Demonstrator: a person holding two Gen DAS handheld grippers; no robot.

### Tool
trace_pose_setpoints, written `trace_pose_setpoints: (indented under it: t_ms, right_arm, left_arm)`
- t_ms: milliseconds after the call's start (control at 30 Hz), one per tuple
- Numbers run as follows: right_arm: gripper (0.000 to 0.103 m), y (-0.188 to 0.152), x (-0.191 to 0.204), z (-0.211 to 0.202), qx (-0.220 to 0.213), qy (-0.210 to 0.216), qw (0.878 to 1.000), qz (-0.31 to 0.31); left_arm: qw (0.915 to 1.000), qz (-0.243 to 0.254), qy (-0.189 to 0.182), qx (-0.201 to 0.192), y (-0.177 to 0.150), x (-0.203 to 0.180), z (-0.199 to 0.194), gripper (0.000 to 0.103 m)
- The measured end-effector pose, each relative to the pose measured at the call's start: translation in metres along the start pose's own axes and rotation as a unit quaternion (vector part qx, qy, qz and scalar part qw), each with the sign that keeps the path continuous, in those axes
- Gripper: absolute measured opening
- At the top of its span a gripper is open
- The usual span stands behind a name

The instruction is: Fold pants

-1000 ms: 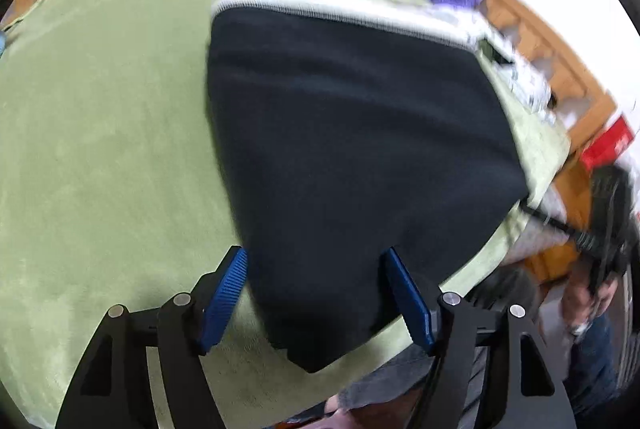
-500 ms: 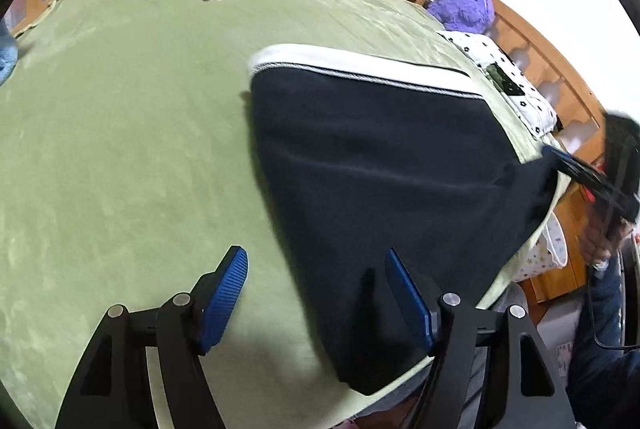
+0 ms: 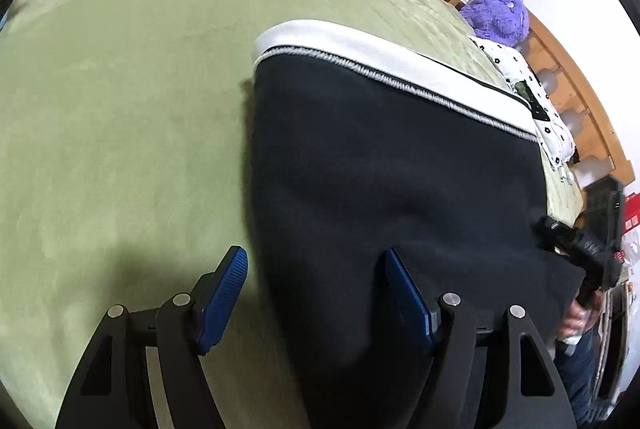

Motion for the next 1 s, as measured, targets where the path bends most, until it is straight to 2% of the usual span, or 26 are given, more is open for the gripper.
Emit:
trace_pose_setpoints:
  t_ms: [33, 100, 200, 333, 367, 400, 433, 467, 500, 567, 733, 767, 833, 900, 1000]
  right_arm:
    - [0.078, -0.005, 0.001, 0.015, 0.01, -0.001, 1.0, -0.004]
    - [0.083, -0.006, 0.0, 0.027, 0.006, 0.012, 1.0, 0.018]
    - [0.084, -0.005, -0.006, 0.033, 0.017, 0.03, 0.998, 0.051]
    - [0.083, -0.005, 0.0, 0.035, 0.022, 0.022, 0.999, 0.031]
    - [0.082, -0.005, 0.0, 0.035, 0.022, 0.022, 0.999, 0.03]
    - [0.078, -0.006, 0.002, 0.032, 0.023, 0.022, 0.999, 0.031]
    - [0.076, -0.004, 0.002, 0.03, 0.019, 0.021, 0.999, 0.032]
    - [0.071, -0.003, 0.003, 0.028, 0.013, 0.018, 0.999, 0.032]
    - [0.063, -0.004, 0.003, 0.023, 0.009, 0.014, 0.999, 0.028]
    - [0.052, -0.003, 0.009, 0.013, -0.004, 0.002, 1.0, 0.011]
    - [0.034, 0.002, 0.028, -0.008, -0.034, -0.02, 0.999, 0.009]
    - [0.028, 0.005, 0.034, -0.011, -0.041, -0.021, 0.999, 0.009]
    - [0.025, 0.009, 0.049, -0.019, -0.055, -0.016, 0.998, 0.008]
    - [0.023, 0.011, 0.069, -0.022, -0.067, -0.037, 0.997, -0.014]
    - [0.019, 0.01, 0.094, -0.021, -0.072, -0.038, 0.996, -0.028]
  left_arm:
    - [1.0, 0.004, 0.007, 0.002, 0.001, -0.001, 0.005, 0.072]
    - [0.9999, -0.003, 0.007, 0.009, 0.001, -0.001, 0.013, 0.072]
    - [0.9999, -0.012, -0.005, 0.009, 0.003, -0.002, 0.021, 0.073]
    - [0.9996, -0.022, -0.015, 0.009, 0.005, -0.002, 0.027, 0.073]
    - [0.9996, -0.022, -0.018, 0.008, 0.005, -0.003, 0.028, 0.068]
    - [0.9994, -0.022, -0.024, 0.006, 0.005, -0.004, 0.027, 0.059]
    - [0.9994, -0.021, -0.026, 0.002, 0.006, -0.004, 0.025, 0.053]
    - [0.9994, -0.019, -0.028, -0.001, 0.006, -0.004, 0.023, 0.043]
    - [0.9994, -0.014, -0.031, -0.003, 0.008, -0.005, 0.02, 0.036]
    - [0.9993, -0.006, -0.037, -0.006, 0.012, -0.007, 0.013, 0.029]
    - [0.9977, -0.018, -0.063, -0.02, 0.021, -0.004, -0.004, 0.023]
    - [0.9974, -0.016, -0.067, -0.023, 0.023, -0.004, -0.009, 0.022]
    - [0.9963, -0.02, -0.079, -0.029, 0.026, 0.0, -0.019, 0.018]
    - [0.9952, -0.02, -0.091, -0.032, 0.031, 0.008, -0.031, 0.014]
    - [0.9954, -0.017, -0.084, -0.042, 0.04, 0.026, -0.047, 0.012]
Point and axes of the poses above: each gripper's, at about its wrist camera, not at the fingertips, and z roughly the way its jaws point, x to its left, y to its top, the point moved 7 cm from there along z, roughly the way its jaws point, and after that the axes turned 10 degrees about -x, right-handed, at the moved point
